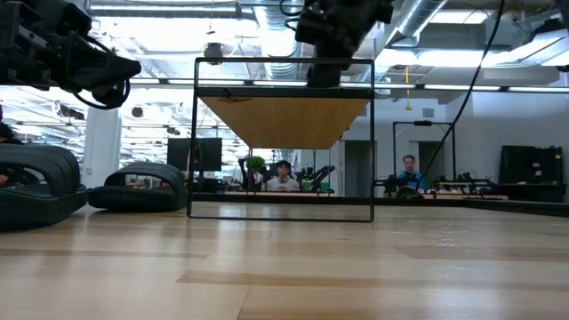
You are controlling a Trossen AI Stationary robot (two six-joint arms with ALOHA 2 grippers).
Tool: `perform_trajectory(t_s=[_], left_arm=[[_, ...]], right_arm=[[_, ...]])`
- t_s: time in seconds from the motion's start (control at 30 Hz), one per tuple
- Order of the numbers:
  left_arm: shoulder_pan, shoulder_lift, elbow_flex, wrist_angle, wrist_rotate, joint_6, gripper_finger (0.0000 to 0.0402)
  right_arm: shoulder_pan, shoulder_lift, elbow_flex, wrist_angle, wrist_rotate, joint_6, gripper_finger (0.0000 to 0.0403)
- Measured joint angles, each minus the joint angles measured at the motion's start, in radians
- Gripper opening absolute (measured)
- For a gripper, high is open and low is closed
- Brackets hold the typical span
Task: Pick and place slides into the shelf
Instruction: Put the black slide on the shelf
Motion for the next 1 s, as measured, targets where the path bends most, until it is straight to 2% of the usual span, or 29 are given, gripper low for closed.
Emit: perform_trajectory(t_s=[0.07,0.13,0.27,0.43,0.87,1.0], left_arm=[[0.000,0.000,0.000,0.000,0.000,-0.003,0.0000],[0.000,0.000,0.000,0.000,0.000,0.000,0.0000],[0.000,0.000,0.000,0.000,0.000,-0.001,0.0000],[0.000,0.000,0.000,0.000,0.000,0.000,0.0000],[0.000,0.000,0.000,0.000,0.000,-0.006,0.0000],[0.000,0.000,0.000,0.000,0.000,0.001,0.0000]], right_arm=[[0.030,0.000,0.000,-0.031,0.105,-0.044,0.0002],[0.056,0.005,-0.001,-0.029,0.163,-0.070,0.0002],[0.083,0.008,-0.002,-0.025,0.179,-0.105,0.0001],[0.101,0.008,-0.002,-0.010,0.261,-0.145,0.0000],[0.093,0.010,-0.002,0.030,0.270,-0.202,0.0000],[0.096,0.010,-0.002,0.042,0.238,-0.210,0.0000]])
